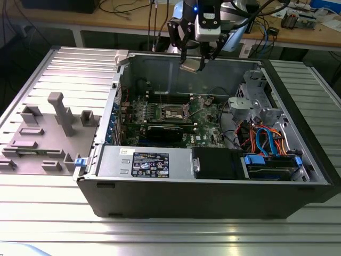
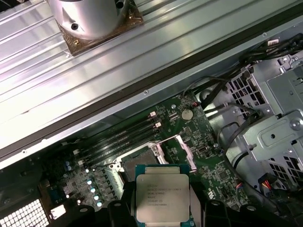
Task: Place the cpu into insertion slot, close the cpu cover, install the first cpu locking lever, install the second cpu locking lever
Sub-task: 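Place the cpu into insertion slot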
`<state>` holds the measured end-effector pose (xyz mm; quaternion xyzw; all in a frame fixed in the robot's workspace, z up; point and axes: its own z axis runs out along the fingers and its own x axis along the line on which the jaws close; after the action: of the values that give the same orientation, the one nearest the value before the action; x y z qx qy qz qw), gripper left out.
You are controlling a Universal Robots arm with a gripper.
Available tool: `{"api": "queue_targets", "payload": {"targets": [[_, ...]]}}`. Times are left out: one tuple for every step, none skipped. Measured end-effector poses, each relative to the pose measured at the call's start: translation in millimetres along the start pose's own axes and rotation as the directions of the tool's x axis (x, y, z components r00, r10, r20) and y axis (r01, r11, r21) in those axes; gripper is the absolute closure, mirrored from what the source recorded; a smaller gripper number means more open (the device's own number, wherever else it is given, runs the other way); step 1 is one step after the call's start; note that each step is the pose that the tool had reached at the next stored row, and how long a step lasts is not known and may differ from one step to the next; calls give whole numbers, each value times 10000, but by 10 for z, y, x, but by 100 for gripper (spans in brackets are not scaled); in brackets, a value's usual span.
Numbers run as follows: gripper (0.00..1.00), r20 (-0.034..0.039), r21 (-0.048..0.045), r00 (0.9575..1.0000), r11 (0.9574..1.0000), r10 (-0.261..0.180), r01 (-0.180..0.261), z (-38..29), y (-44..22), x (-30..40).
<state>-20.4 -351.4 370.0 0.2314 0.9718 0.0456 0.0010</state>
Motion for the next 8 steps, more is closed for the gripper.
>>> {"api": "queue_targets", "payload": {"targets": [[46, 2, -1, 10000, 10000, 29, -29, 0, 0, 0], [46, 3, -1, 10000, 10000, 31, -31, 0, 0, 0], [46, 3, -1, 10000, 10000, 35, -35, 0, 0, 0], [46, 3, -1, 10000, 10000, 38, -38, 0, 0, 0], [46, 3, -1, 10000, 10000, 41, -41, 0, 0, 0], [46, 4, -1, 10000, 10000, 45, -45, 0, 0, 0], [46, 5, -1, 10000, 10000, 52, -52, 0, 0, 0], [46, 6, -1, 10000, 10000, 61, -61, 0, 0, 0]]}}
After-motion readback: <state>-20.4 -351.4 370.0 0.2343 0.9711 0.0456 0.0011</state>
